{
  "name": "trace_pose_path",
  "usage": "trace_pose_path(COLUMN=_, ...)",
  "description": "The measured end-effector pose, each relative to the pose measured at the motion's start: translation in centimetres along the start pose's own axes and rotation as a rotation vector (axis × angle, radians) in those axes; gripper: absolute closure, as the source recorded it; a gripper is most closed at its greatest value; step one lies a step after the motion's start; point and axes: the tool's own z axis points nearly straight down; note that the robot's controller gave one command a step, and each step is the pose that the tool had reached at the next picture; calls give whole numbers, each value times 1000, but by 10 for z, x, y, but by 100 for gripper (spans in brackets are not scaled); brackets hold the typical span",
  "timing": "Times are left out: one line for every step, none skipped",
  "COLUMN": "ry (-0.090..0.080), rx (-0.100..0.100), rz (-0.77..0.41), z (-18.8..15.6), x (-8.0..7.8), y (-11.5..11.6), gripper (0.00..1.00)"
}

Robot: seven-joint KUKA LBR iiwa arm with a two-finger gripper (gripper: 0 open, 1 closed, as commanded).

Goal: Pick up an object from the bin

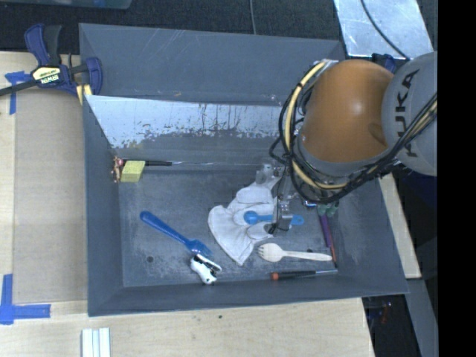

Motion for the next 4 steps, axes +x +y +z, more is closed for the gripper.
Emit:
trace_pose_path(ry=-9, rx=0, rz=1, z=-5, x=-2, y=0, gripper=0)
trace_pose_path(ry=-10, rx=2, rz=-246, z=107, x=-47, y=-22, gripper=0)
trace_pose_path(ry=-22, rx=3, rz=-280, z=51, x=-60, y=-30, gripper=0)
trace_pose_path(ry=-11, rx=1, rz=-259, z=116, x=-48, y=-24, gripper=0)
